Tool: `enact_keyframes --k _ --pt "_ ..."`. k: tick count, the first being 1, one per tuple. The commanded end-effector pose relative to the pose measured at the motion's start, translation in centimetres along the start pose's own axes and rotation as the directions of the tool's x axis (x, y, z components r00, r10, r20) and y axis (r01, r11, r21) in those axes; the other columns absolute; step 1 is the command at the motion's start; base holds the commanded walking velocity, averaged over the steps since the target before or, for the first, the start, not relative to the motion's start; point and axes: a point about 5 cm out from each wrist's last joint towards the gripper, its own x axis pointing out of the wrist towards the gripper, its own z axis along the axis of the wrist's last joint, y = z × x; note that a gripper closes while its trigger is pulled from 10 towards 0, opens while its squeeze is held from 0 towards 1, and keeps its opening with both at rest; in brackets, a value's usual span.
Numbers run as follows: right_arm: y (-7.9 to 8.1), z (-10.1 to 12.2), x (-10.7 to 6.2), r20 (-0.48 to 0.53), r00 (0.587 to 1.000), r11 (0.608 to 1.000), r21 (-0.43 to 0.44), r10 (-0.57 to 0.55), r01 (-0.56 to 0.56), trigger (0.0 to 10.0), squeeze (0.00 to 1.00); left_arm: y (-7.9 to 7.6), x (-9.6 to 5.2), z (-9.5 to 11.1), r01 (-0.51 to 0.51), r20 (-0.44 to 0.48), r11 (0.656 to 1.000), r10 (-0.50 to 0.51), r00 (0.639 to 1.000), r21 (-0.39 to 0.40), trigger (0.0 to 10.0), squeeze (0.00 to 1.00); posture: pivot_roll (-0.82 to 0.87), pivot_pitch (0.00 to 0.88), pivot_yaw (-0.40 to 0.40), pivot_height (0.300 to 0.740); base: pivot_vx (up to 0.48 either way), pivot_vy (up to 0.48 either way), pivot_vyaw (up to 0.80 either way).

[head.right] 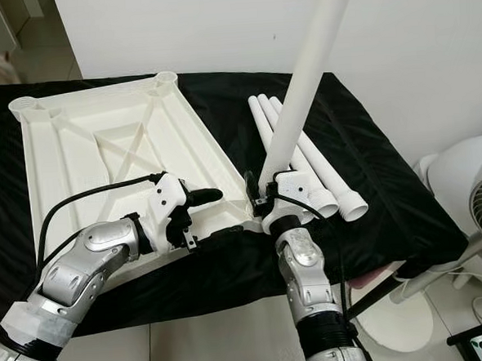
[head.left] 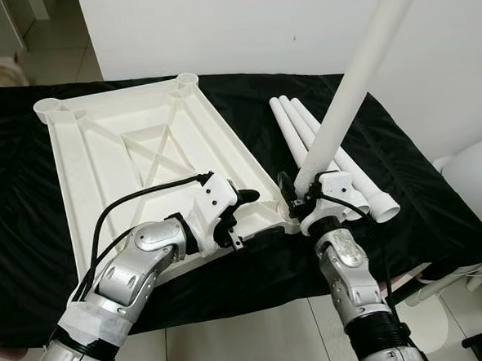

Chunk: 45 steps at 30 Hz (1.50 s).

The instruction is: Building children table

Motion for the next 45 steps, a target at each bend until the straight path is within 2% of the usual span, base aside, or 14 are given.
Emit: enact_keyframes --k 1,5,8,20,25,30,33,35,42,45 --pt "-0.7 -1.6 -0.3 -0.096 0.987 0.989 0.064 -0.128 0.135 10.0 0.0 -0.8 0.2 -0.1 0.118 -0.006 0.993 -0.118 0.993 -0.005 10.0 0.0 0.07 0.0 -0.071 0.74 0.0 0.0 0.0" --pt "0.5 -1.2 0.2 -0.087 0.986 0.985 0.086 -0.145 0.152 10.0 0.0 -0.8 0.2 -0.1 0.117 -0.004 0.993 -0.117 0.993 -0.004 10.0 0.0 0.07 0.0 -0.074 0.74 0.0 0.0 0.0" --pt "0.7 -1.0 0.3 -0.08 0.987 0.986 0.077 -0.14 0.146 10.0 0.0 -0.8 0.2 0.0 0.115 -0.002 0.993 -0.115 0.993 -0.006 10.0 0.0 0.07 0.0 -0.074 0.74 0.0 0.0 0.0" --pt "0.4 -0.6 0.5 -0.082 0.985 0.988 0.022 -0.153 0.156 10.0 0.0 -0.8 0.3 0.0 0.113 -0.001 0.994 -0.113 0.994 -0.006 10.0 0.0 0.06 0.0 -0.076 0.74 0.0 0.0 0.0" --pt "0.8 -0.6 0.7 -0.091 0.987 0.991 -0.002 -0.134 0.134 10.0 0.0 -0.8 0.4 0.0 0.112 0.001 0.994 -0.112 0.994 -0.006 10.0 0.0 0.07 0.0 -0.077 0.74 0.0 0.0 0.0" --pt "1.4 -0.7 0.9 -0.119 0.991 0.998 -0.026 -0.059 0.056 10.0 0.0 -0.8 0.4 0.0 0.109 0.004 0.994 -0.109 0.994 -0.008 10.0 0.0 0.06 0.0 -0.077 0.74 0.0 0.0 0.0" --pt "1.2 -0.1 0.8 -0.108 0.993 0.998 -0.039 0.035 -0.039 10.0 0.0 -0.8 0.5 0.1 0.109 0.005 0.994 -0.109 0.994 -0.008 10.0 0.0 0.06 0.0 -0.075 0.74 0.0 0.0 0.0" --pt "1.1 0.0 0.8 -0.102 0.993 0.997 -0.04 0.058 -0.062 10.0 0.0 -0.8 0.5 0.1 0.109 0.006 0.994 -0.109 0.994 -0.008 10.0 0.0 0.06 0.0 -0.075 0.74 0.0 0.0 0.0" --pt "-0.2 0.7 0.3 -0.076 0.982 0.981 -0.081 0.172 -0.178 10.0 0.0 -0.7 0.6 0.1 0.108 0.008 0.994 -0.108 0.994 -0.01 10.0 0.0 0.06 0.0 -0.07 0.74 0.0 0.0 0.0" --pt "-1.1 0.5 0.1 -0.099 0.976 0.975 -0.094 0.194 -0.204 10.0 0.0 -0.6 0.6 0.2 0.106 0.008 0.994 -0.106 0.994 -0.009 10.0 0.0 0.05 0.004 -0.068 0.74 0.0 0.0 0.0"
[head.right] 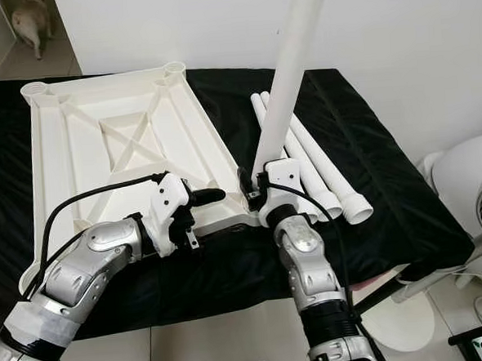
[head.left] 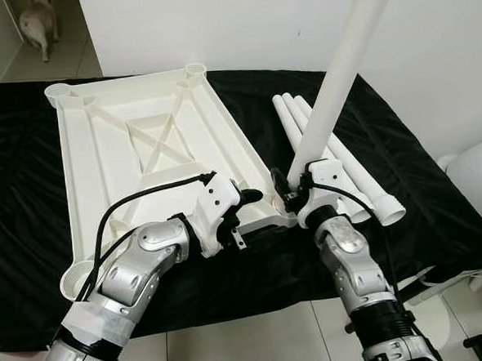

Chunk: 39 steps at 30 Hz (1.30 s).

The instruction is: Building children table

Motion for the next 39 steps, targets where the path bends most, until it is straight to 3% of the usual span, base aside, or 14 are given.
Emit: enact_keyframes --k 1,4,9,11,19,39 --pt "-0.9 -1.2 -0.9 -0.063 0.998 1.0 0.007 -0.004 0.005 10.0 0.0 -0.3 0.3 0.1 0.098 -0.005 0.995 -0.098 0.995 -0.003 10.0 0.0 0.05 0.004 -0.069 0.74 0.0 0.0 0.0" --pt "-1.3 -1.4 -1.1 -0.075 0.997 1.0 0.007 -0.013 0.014 10.0 0.0 -0.3 0.3 0.1 0.096 -0.004 0.995 -0.096 0.995 -0.002 10.0 0.0 0.05 0.004 -0.069 0.74 0.0 0.0 0.0" --pt "-1.3 -1.2 -0.7 -0.073 0.99 0.992 0.012 -0.121 0.122 10.0 0.0 -0.3 0.3 0.1 0.095 0.0 0.996 -0.095 0.996 -0.005 10.0 0.0 0.05 0.005 -0.071 0.74 0.0 0.0 0.0" --pt "-1.2 -1.3 -0.4 -0.087 0.972 0.975 0.014 -0.218 0.22 10.0 0.0 -0.3 0.3 0.2 0.093 0.002 0.996 -0.093 0.996 -0.007 10.0 0.0 0.05 0.004 -0.072 0.74 0.0 0.0 0.0" --pt "-0.4 -1.0 0.4 -0.082 0.928 0.931 0.024 -0.362 0.365 10.0 0.0 -0.2 0.4 0.2 0.09 0.006 0.996 -0.09 0.996 -0.005 10.0 0.0 0.06 0.0 -0.071 0.74 0.0 0.0 0.0" --pt "1.1 -0.7 0.8 -0.053 0.919 0.921 -0.014 -0.391 0.39 10.0 0.0 -0.1 0.6 0.4 0.089 0.011 0.996 -0.089 0.996 0.003 10.0 0.0 0.06 0.0 -0.071 0.74 0.0 0.0 0.0"
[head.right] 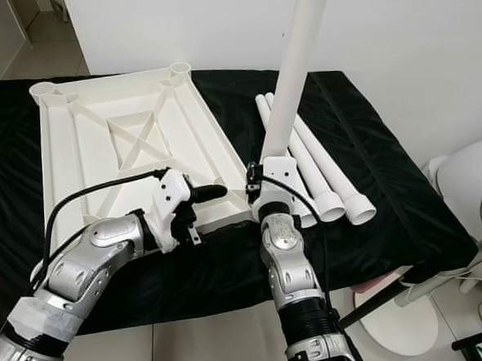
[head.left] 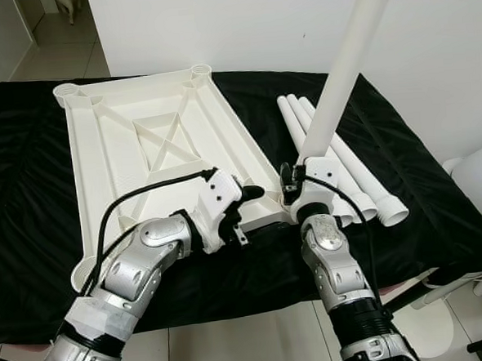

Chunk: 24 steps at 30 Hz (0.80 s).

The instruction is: Building children table

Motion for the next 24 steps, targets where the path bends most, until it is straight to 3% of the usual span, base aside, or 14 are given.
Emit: enact_keyframes --k 1,2,6,9,10,11,16,18,24 --pt "-0.2 -0.6 -0.2 -0.026 1.0 1.0 0.003 -0.015 0.015 10.0 0.0 -0.4 0.2 0.1 0.089 0.003 0.996 -0.089 0.996 0.001 10.0 0.0 0.06 0.0 -0.071 0.74 0.0 0.0 0.0" --pt "-0.3 -0.5 -0.2 -0.016 1.0 1.0 0.03 -0.005 0.006 10.0 1.0 -0.4 0.2 0.1 0.089 0.003 0.996 -0.089 0.996 0.001 10.0 0.0 0.06 0.0 -0.071 0.74 0.0 0.0 0.0" --pt "-0.5 -0.3 -0.2 0.0 1.0 0.998 0.064 0.005 -0.005 10.0 1.0 -0.4 0.3 0.1 0.088 0.004 0.996 -0.088 0.996 0.0 10.0 0.0 0.05 0.0 -0.072 0.74 0.0 0.0 0.0" --pt "-1.9 0.4 0.0 0.04 0.998 0.997 0.055 0.047 -0.049 10.0 1.0 -0.6 0.4 0.1 0.087 0.011 0.996 -0.087 0.996 -0.006 10.0 0.0 0.05 0.0 -0.075 0.74 0.0 0.0 0.0" --pt "-2.5 0.7 0.2 0.054 0.996 0.996 0.041 0.071 -0.074 10.0 0.12 -0.6 0.5 0.1 0.088 0.014 0.996 -0.088 0.996 -0.007 10.0 0.0 0.05 0.0 -0.076 0.74 0.0 0.0 0.0" --pt "-2.9 0.9 0.2 0.061 0.994 0.995 0.027 0.09 -0.091 10.0 0.0 -0.7 0.5 0.1 0.089 0.015 0.996 -0.089 0.996 -0.009 10.0 0.0 0.05 0.0 -0.076 0.74 0.0 0.0 0.0" --pt "-3.5 1.2 0.3 0.068 0.986 0.988 0.009 0.154 -0.154 10.0 0.0 -0.7 0.6 0.2 0.091 0.016 0.996 -0.09 0.996 -0.008 10.0 0.0 0.05 0.0 -0.078 0.74 0.0 0.0 0.0" --pt "-3.6 1.2 0.2 0.058 0.966 0.967 -0.026 0.254 -0.253 10.0 0.0 -0.7 0.7 0.3 0.095 0.019 0.995 -0.095 0.995 -0.004 10.0 0.0 0.05 0.0 -0.078 0.74 0.0 0.0 0.0" --pt "-4.1 1.1 0.1 0.035 0.93 0.93 -0.054 0.365 -0.363 10.0 0.0 -0.8 0.9 0.3 0.101 0.022 0.995 -0.101 0.995 0.0 10.0 0.0 0.05 0.0 -0.078 0.74 0.0 0.0 0.0"
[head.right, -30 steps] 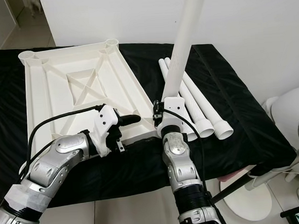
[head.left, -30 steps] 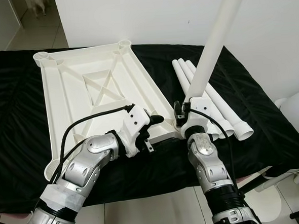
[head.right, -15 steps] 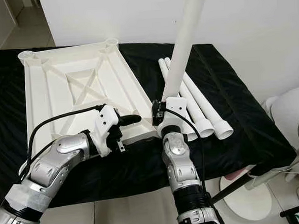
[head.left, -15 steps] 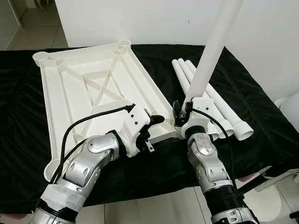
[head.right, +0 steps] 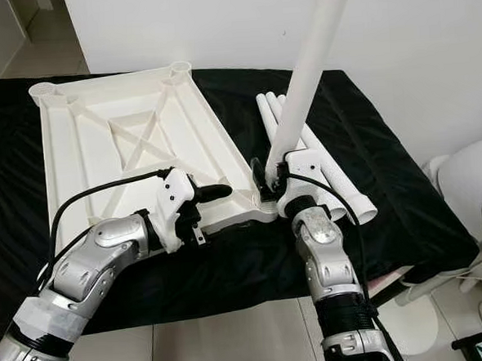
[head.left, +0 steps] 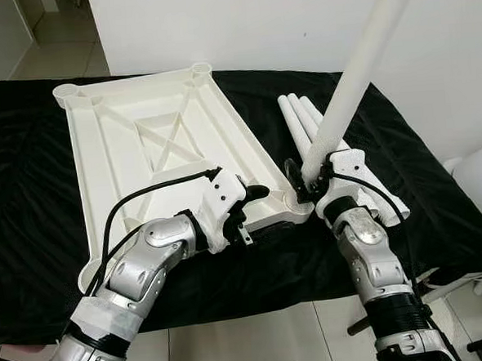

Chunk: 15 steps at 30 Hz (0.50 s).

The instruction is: Building children table

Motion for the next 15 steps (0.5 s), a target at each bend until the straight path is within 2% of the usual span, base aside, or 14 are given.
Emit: enact_keyframes --k 1,4,8,9,10,13,14,15 --pt "-0.19 -0.32 -0.28 -0.016 0.999 0.999 0.001 0.049 -0.049 10.0 0.0 -0.53 0.33 0.11 0.092 -0.004 0.996 -0.092 0.996 0.008 10.0 0.0 0.05 0.0 -0.079 0.74 0.0 0.0 0.0" --pt "-0.66 -0.58 -0.49 -0.045 0.989 0.99 -0.025 0.138 -0.14 10.0 0.0 -0.57 0.44 0.17 0.096 -0.002 0.995 -0.096 0.995 0.01 10.0 0.0 0.05 0.0 -0.08 0.74 0.0 0.0 0.0" --pt "-0.74 -0.63 -0.53 -0.05 0.986 0.986 -0.022 0.161 -0.162 10.0 0.0 -0.59 0.45 0.19 0.097 -0.001 0.995 -0.097 0.995 0.011 10.0 0.0 0.05 0.0 -0.08 0.74 0.0 0.0 0.0" --pt "-0.83 -0.79 -0.59 -0.062 0.979 0.98 -0.025 0.194 -0.196 8.5 0.0 -0.63 0.49 0.26 0.1 0.001 0.995 -0.1 0.995 0.013 10.0 0.0 0.05 0.0 -0.081 0.74 0.0 0.0 0.0" --pt "-0.96 -0.98 -0.64 -0.074 0.975 0.977 -0.021 0.211 -0.213 4.1 0.0 -0.67 0.55 0.31 0.102 0.002 0.995 -0.102 0.995 0.015 10.0 0.0 0.05 0.0 -0.082 0.74 0.0 0.0 0.0" --pt "-1.07 -1.11 -0.68 -0.082 0.971 0.974 -0.016 0.224 -0.226 4.1 0.0 -0.69 0.59 0.33 0.103 0.003 0.995 -0.103 0.995 0.016 10.0 0.0 0.05 0.0 -0.083 0.74 0.0 0.0 0.0" --pt "-1.19 -1.23 -0.71 -0.089 0.969 0.973 -0.017 0.229 -0.232 2.0 0.0 -0.72 0.63 0.36 0.105 0.005 0.994 -0.105 0.994 0.017 10.0 0.0 0.06 0.0 -0.083 0.74 0.0 0.0 0.0" --pt "-1.19 -1.23 -0.71 -0.089 0.969 0.973 -0.017 0.229 -0.232 2.0 0.0 -0.72 0.63 0.36 0.105 0.005 0.994 -0.105 0.994 0.017 10.0 0.0 0.06 0.0 -0.083 0.74 0.0 0.0 0.0"
